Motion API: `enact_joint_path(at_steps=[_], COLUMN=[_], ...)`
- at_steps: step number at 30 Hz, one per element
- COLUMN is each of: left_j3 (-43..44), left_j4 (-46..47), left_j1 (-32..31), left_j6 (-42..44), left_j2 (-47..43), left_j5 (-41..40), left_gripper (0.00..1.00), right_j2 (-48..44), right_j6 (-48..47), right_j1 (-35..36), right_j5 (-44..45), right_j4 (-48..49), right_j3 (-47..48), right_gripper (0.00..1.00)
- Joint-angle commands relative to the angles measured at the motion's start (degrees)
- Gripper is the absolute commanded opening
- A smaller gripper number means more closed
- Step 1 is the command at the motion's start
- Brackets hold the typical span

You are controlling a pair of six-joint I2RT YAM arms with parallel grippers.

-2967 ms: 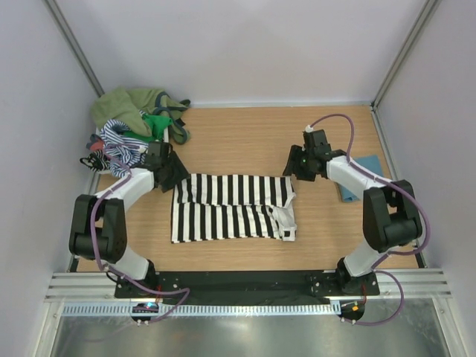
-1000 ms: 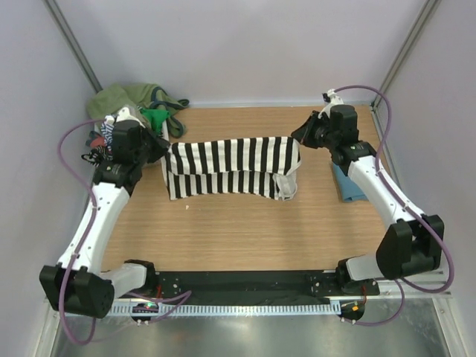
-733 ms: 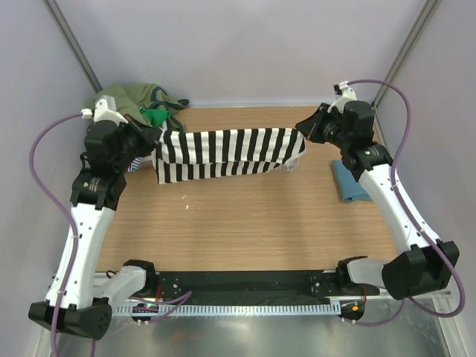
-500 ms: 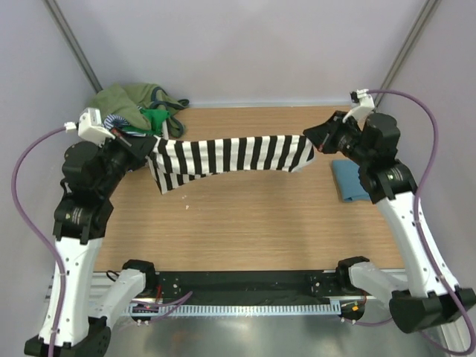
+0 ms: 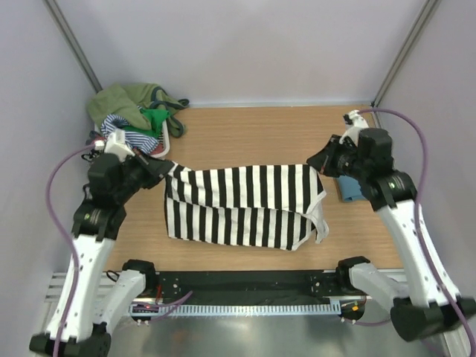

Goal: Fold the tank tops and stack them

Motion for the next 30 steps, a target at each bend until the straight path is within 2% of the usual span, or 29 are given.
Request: enact_joint_path(at_steps=[1,2,3,4,5,6,7,8,9,10,11,12,14,18,21,25,30], left_j3=[-6.1,-7.06,-6.99,-6.64,-4.72,-2.96,-0.86,4.3,6.87,10.29,10.59,10.5,8.4,6.2,4.45,2.95,1.37], left_j4=[9.68,11.02,12.78,16.54,17.97,19.02,19.03,17.82,14.32,13.24,13.06,13.49,14.37,12.8,12.18,13.05,16.57], left_j1=[0.16,0.08,0.16,0.08,0.08,0.08,0.08,0.08,0.16,0.16,0.16,0.08,-0.1,-1.15,-4.13,-6.16,-6.25], left_j6=[-1.84,-1.84,-1.75,-1.75,-1.58,-1.23,0.0,0.62,1.15,2.28,2.55,2.91,3.52,3.96,4.49,3.88,2.47], left_j2=[9.34,12.16,19.41,23.13,27.09,35.57,39.13,45.95,48.11,49.61,49.97,48.67,46.65,41.12,38.04,38.63,44.61], left_j5=[-0.92,-1.71,-1.63,-1.46,-1.54,-1.63,-2.94,-4.08,-6.1,-7.07,-8.13,-9.09,-11.73,-14.81,-15.26,-13.24,-4.19], left_gripper=[0.0,0.0,0.0,0.0,0.0,0.02,0.06,0.23,0.32,0.4,0.53,0.61,0.83,0.83,0.79,0.76,0.67], right_j2=[12.55,16.18,20.14,29.4,33.23,37.36,40.27,44.48,45.39,45.57,44.88,44.18,41.64,35.48,29.59,22.91,16.06], right_j6=[0.88,0.97,1.31,1.49,1.93,3.32,3.69,3.86,3.95,3.78,3.69,3.43,2.29,3.07,4.13,4.57,5.28], right_j1=[-0.57,-0.74,-1.0,-1.7,-2.15,-2.41,-2.76,-2.77,-2.68,-2.68,-2.76,-2.59,-2.68,-2.76,-2.68,-2.5,-1.8], right_j5=[3.12,3.39,2.61,1.64,1.2,1.71,2.41,3.64,3.83,3.83,4.44,5.31,8.99,9.36,9.71,11.21,10.51], right_j4=[1.7,2.93,4.69,5.92,6.98,8.38,8.74,8.49,8.14,8.22,8.66,9.01,8.14,10.5,12.44,11.48,11.03], right_j3=[-2.54,-1.66,1.3,3.34,8.23,10.8,13.18,17.29,18.37,18.99,17.96,16.81,13.31,3.29,-4.8,-12.97,-20.28], right_gripper=[0.01,0.01,0.01,0.04,0.12,0.21,0.34,0.44,0.58,0.61,0.63,0.69,0.69,0.57,0.55,0.6,0.63])
